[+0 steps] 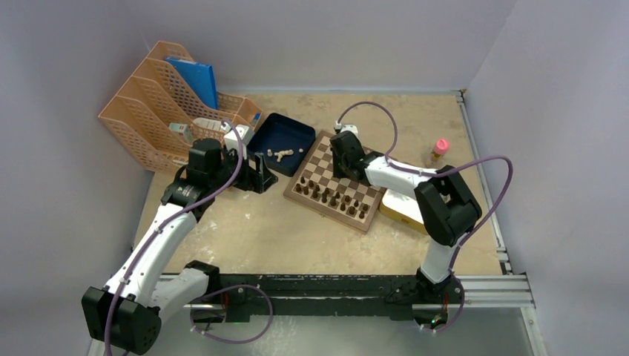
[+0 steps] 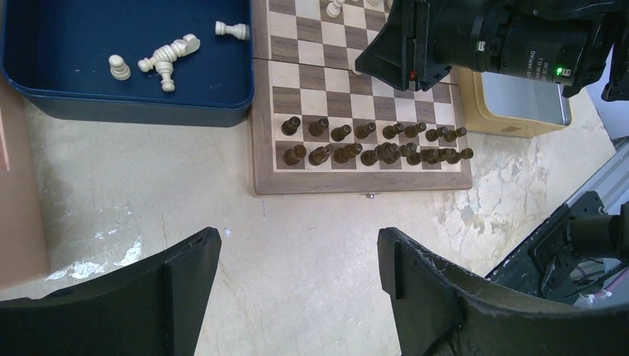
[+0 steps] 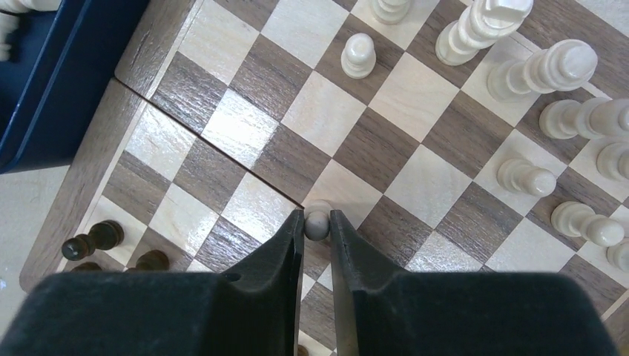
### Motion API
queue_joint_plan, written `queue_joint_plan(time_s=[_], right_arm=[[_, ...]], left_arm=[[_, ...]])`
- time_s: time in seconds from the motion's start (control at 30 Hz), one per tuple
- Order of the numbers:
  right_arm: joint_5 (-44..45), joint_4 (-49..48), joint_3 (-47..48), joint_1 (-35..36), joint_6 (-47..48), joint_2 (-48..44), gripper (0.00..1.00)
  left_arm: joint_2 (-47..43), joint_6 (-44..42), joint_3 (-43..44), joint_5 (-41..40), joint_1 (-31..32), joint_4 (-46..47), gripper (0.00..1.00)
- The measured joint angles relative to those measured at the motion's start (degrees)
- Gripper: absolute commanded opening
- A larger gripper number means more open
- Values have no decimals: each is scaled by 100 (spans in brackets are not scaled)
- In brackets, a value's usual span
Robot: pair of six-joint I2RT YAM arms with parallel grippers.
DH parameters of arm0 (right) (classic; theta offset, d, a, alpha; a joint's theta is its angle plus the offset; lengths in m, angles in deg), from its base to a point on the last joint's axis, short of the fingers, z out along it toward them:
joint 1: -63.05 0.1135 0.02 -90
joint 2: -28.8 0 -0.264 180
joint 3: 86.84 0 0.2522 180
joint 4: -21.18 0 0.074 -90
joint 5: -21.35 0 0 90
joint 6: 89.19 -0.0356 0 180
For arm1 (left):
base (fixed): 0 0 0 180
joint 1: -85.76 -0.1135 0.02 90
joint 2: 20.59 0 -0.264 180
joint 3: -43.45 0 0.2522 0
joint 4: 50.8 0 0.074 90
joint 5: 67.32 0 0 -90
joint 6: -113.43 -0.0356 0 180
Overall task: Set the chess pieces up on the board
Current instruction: Move the chess piece to the chessboard.
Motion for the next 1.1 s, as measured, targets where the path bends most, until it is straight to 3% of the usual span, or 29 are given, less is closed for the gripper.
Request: queue_joint_plan(time_s=[0.23, 1.1], right_arm=[[170, 81, 127, 13, -17, 46, 14], [610, 199, 546, -415, -4, 448, 15]], left_arm=[[-46, -2, 0, -39, 0, 42, 78], [-55, -2, 0, -87, 0, 48, 78]])
